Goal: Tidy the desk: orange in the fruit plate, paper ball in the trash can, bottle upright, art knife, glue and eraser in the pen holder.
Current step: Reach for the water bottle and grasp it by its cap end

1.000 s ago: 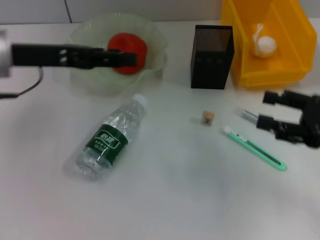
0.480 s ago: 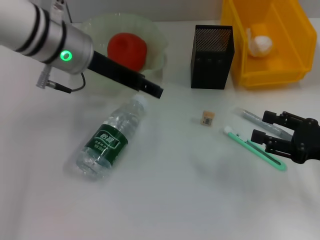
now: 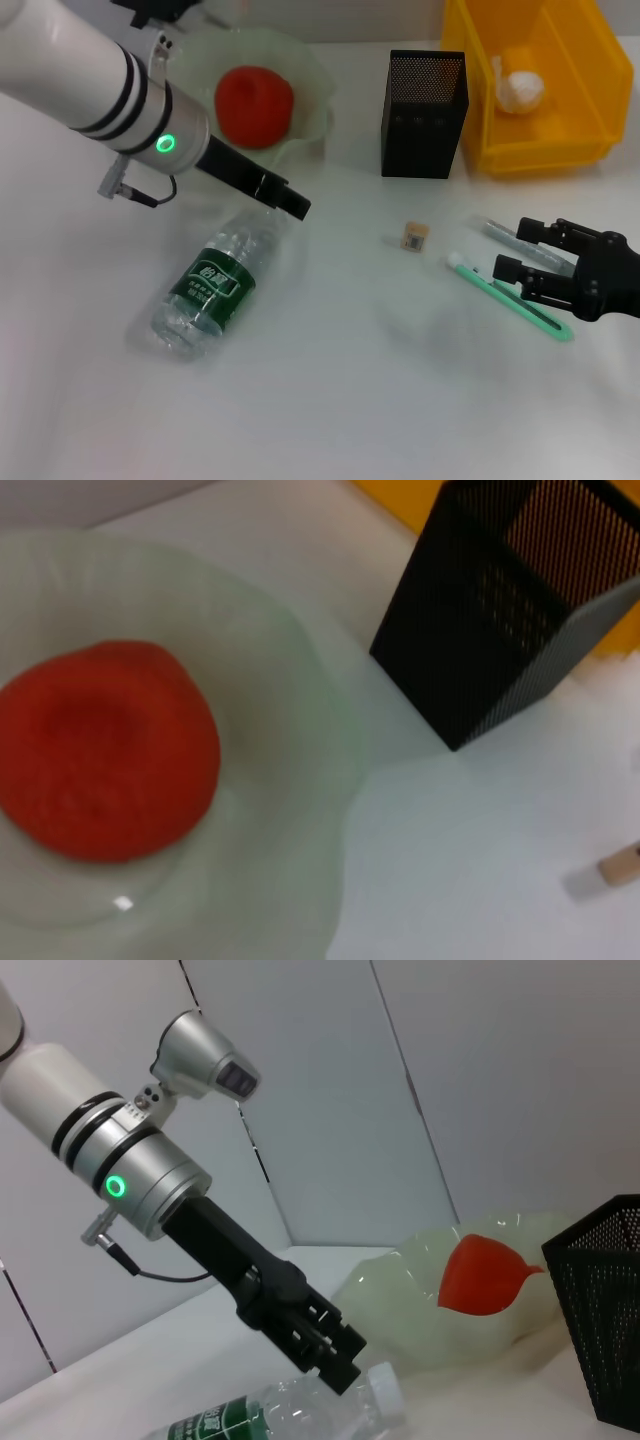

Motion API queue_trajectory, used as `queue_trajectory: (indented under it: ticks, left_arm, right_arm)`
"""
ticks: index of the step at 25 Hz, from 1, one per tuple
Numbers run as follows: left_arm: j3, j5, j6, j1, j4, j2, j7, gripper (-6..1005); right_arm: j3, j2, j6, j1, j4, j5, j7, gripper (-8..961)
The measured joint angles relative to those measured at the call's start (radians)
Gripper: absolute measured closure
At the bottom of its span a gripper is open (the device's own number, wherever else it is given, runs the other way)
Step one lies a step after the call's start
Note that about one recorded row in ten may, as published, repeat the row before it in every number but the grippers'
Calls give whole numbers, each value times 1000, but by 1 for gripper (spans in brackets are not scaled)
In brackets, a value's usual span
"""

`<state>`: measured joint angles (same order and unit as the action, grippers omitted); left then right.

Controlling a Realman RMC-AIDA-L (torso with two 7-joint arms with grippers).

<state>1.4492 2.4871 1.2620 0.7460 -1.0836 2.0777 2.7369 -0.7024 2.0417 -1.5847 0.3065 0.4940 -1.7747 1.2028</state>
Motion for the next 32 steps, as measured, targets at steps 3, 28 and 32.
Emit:
queue_trajectory:
  ticks: [3,28,32]
  left_arm:
    - [38,3,-14,-1,1,0,10,258]
    - [184,33,-181,6,73,2,45,287]
    - [199,33,-208,13,100,2,46,292]
  right_arm:
    - [0,4,3,2,-1,-2,0,190]
    - [0,19,25,15,-3,-14,-6,191]
    - [0,20,32,20,-10,-14,-6,191]
